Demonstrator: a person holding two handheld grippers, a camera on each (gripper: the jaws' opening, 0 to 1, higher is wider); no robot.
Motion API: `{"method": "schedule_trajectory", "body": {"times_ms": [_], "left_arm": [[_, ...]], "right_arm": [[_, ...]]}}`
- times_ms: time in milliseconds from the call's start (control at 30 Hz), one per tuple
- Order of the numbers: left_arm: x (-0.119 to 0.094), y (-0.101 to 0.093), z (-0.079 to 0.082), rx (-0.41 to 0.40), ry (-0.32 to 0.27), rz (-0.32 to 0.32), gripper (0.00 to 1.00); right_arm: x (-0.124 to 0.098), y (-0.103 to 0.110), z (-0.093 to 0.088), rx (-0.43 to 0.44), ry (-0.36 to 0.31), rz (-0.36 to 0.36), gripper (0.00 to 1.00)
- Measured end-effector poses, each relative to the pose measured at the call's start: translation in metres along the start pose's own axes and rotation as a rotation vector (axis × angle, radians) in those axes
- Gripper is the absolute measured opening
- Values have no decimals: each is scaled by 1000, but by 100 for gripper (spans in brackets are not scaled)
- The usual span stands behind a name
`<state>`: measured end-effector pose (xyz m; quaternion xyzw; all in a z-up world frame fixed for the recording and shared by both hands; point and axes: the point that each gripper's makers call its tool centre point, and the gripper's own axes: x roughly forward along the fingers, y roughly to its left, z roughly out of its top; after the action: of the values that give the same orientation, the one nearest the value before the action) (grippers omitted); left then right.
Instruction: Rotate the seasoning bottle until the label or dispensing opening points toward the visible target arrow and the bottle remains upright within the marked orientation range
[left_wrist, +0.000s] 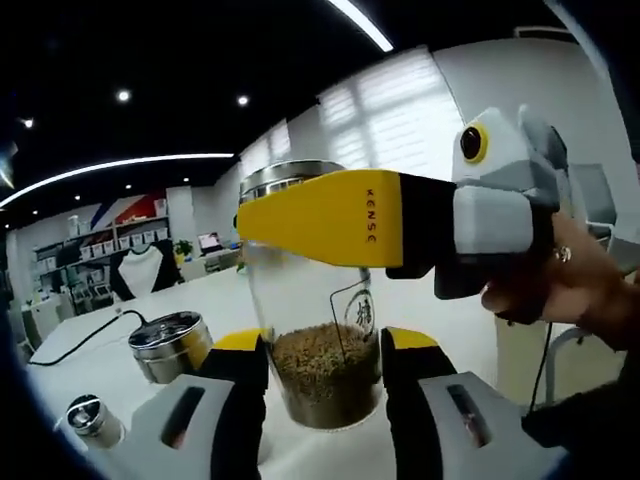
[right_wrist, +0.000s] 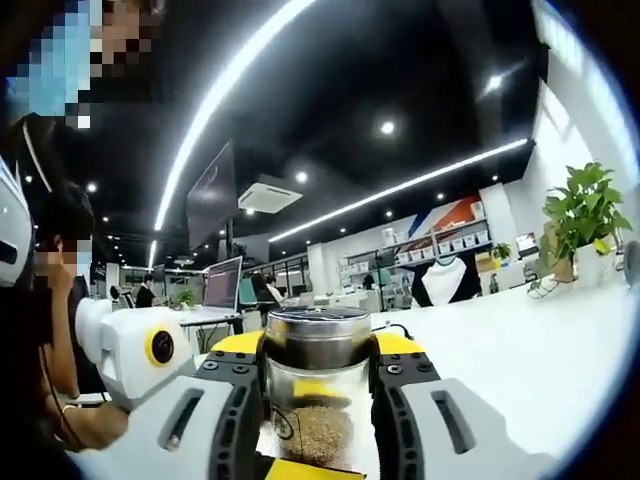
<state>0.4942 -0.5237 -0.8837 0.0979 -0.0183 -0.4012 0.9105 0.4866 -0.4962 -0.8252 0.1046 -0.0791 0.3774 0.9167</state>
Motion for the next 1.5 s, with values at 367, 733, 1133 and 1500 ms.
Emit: {"method": "schedule_trajectory", "body": {"times_ms": [367, 733, 1133, 1500], "left_arm": [[-3, 1, -13, -14, 50, -16, 47], [-5, 1, -26, -53, 83, -32, 48], [-8, -4, -32, -63, 102, -47, 48], [-10, -4, -32, -77, 108, -50, 48]], "right_arm": [[0, -15, 8, -24, -23, -32, 37], [-2, -33, -1, -47, -7, -85, 37], [-3, -55, -16, -64, 25, -127, 37], [2, -66, -26, -76, 47, -129, 37]]}}
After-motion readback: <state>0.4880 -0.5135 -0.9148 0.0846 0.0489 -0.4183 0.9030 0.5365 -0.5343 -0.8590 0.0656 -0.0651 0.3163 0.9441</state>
